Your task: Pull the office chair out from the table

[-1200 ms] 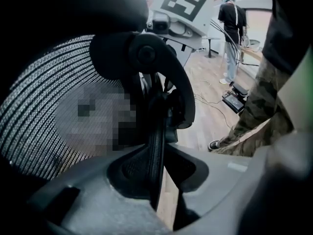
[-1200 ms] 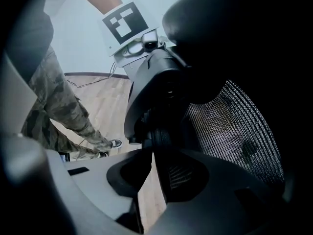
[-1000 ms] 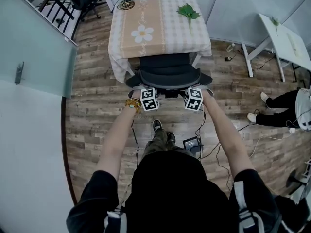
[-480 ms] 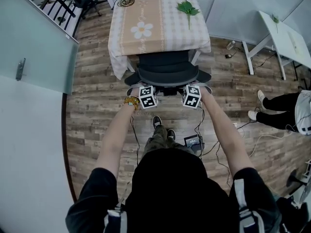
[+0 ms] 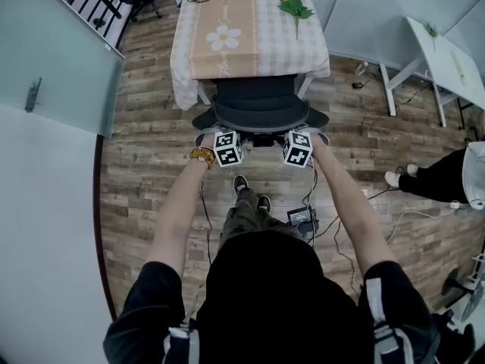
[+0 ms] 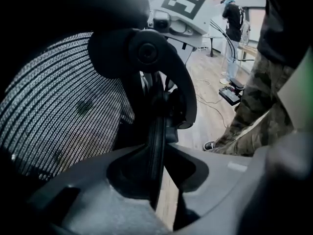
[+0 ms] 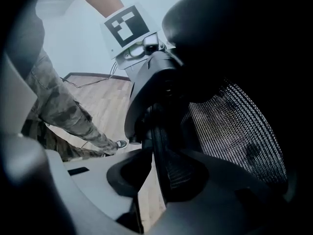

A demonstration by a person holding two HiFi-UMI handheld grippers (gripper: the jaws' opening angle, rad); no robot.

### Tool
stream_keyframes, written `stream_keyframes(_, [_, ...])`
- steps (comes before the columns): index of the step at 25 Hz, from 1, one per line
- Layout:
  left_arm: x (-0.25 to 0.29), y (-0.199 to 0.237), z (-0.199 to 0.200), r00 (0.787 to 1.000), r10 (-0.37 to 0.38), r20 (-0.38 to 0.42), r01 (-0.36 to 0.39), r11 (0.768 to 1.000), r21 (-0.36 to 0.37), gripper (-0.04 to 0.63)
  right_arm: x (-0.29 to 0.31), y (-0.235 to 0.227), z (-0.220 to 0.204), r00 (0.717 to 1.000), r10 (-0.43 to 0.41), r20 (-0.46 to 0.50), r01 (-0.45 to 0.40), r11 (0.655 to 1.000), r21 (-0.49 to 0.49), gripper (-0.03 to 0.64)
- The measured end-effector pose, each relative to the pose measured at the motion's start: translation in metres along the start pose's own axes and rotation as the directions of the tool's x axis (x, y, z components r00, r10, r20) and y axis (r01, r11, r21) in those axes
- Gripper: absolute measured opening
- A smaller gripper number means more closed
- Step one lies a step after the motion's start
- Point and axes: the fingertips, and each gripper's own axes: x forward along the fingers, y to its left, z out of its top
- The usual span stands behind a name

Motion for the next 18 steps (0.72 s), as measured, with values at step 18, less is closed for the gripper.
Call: stream_keyframes(18, [-0.027,-0.058,-0.016,1.0,-0.004,-0.001,0.004,1.0,0.006,0.096,-0.012,0.061,0.024,1.0,0.005,-0.01,-0.005,1.0,0.014,0.072])
